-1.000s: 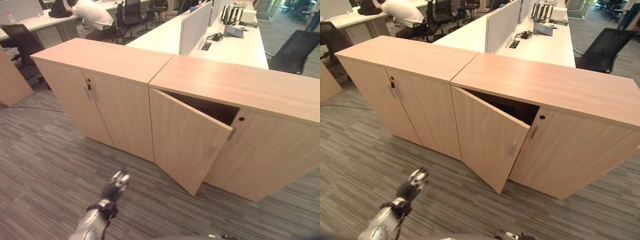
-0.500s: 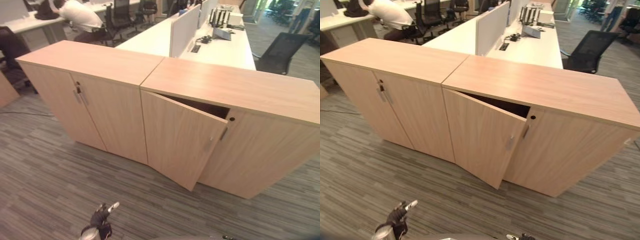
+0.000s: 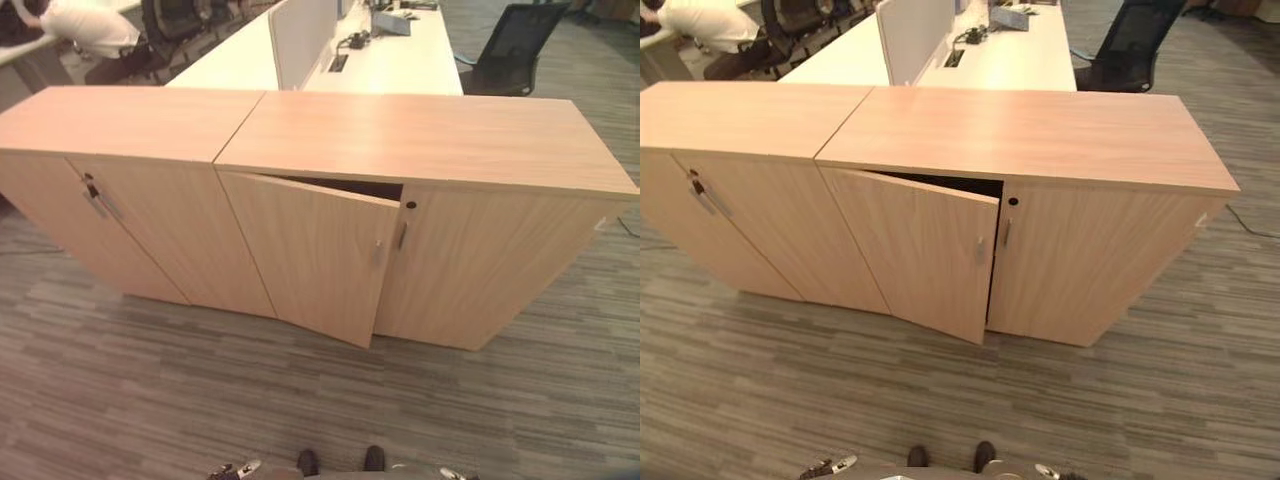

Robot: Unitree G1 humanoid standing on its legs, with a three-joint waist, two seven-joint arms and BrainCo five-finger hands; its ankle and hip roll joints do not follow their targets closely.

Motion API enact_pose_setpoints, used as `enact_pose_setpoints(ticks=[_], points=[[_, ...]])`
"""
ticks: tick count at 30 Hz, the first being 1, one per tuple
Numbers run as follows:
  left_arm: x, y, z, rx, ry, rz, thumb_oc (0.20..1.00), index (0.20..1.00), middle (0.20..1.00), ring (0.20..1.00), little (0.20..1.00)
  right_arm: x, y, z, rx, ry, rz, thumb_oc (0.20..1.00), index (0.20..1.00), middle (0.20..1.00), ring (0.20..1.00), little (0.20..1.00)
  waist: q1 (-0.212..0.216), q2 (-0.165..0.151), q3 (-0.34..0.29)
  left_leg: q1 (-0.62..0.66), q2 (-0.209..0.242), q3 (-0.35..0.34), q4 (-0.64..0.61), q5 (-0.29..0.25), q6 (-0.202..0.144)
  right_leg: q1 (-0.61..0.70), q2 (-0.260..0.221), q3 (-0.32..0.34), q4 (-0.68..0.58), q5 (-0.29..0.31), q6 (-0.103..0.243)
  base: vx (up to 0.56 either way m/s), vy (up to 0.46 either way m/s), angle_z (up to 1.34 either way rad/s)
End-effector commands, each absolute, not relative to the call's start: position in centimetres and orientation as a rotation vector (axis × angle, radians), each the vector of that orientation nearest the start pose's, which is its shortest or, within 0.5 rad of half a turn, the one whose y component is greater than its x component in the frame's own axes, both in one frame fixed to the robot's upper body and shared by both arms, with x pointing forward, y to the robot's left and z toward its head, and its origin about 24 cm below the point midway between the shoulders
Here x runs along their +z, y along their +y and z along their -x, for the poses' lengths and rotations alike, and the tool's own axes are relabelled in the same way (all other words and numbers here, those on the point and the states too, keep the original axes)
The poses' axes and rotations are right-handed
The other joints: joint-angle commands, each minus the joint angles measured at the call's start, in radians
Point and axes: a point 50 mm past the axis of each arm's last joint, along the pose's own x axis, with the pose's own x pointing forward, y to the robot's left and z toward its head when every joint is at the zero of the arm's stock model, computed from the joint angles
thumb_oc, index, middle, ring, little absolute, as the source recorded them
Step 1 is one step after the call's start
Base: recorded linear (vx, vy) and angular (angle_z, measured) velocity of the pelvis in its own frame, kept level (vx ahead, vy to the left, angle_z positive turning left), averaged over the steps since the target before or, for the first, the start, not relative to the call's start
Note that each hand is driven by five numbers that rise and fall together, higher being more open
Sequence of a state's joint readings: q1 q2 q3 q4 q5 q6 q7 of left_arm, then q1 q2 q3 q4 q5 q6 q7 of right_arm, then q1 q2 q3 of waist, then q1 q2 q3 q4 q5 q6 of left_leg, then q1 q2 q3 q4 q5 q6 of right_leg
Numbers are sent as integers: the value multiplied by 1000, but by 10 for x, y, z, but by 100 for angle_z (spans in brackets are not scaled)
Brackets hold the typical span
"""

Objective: Put the empty folder in the office cabinet

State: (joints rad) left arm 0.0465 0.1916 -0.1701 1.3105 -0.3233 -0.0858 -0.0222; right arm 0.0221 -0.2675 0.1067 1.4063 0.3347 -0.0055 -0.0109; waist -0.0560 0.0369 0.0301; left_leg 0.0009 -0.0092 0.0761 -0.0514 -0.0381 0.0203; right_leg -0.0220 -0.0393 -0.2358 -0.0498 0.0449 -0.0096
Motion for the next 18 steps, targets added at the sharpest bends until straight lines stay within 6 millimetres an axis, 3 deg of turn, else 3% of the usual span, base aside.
enact_pose_setpoints(ticks=[1,2,5,9,16,18], points=[[-168,210,-73,79,1197,-46,1000,1000,1000,1000,1000,-165,-248,-66,-380,1312,-23,1000,1000,1000,1000,1000,1,-32,-30,29,-19,-5,-36,-3,-32,80,-13,35,-37,-86,97,42,71,-23],[-168,210,-73,79,1197,-46,1000,1000,1000,1000,1000,-165,-248,-66,-380,1312,-23,1000,1000,1000,1000,1000,1,-32,-30,29,-19,-5,-36,-3,-32,80,-13,35,-37,-86,97,105,142,-17],[-163,197,-99,4,1098,-91,1000,1000,1000,1000,1000,-165,-244,-69,-430,1282,-60,1000,1000,1000,1000,1000,-13,-18,-34,54,-22,8,-36,-19,-28,98,-22,46,-37,-88,109,62,74,-7],[-160,186,-111,-84,1048,-137,1000,1000,1000,1000,1000,-166,-241,-71,-370,1292,-8,1000,1000,1000,1000,1000,-15,-14,-34,62,-23,14,-36,-29,-25,100,-27,54,-37,-84,114,20,40,0],[-164,181,-100,-141,1096,-182,1000,1000,1000,1000,1000,-165,-247,-68,-336,1314,49,1000,1000,1000,1000,1000,-15,-10,-38,71,-22,22,-36,-38,-21,102,-27,65,-37,-84,120,6,15,-5],[-168,184,-86,-130,1152,-187,1000,1000,1000,1000,1000,-165,-249,-66,-348,1323,44,1000,1000,1000,1000,1000,-14,-11,-40,72,-22,25,-36,-38,-21,102,-26,67,-37,-84,121,4,4,-2]])
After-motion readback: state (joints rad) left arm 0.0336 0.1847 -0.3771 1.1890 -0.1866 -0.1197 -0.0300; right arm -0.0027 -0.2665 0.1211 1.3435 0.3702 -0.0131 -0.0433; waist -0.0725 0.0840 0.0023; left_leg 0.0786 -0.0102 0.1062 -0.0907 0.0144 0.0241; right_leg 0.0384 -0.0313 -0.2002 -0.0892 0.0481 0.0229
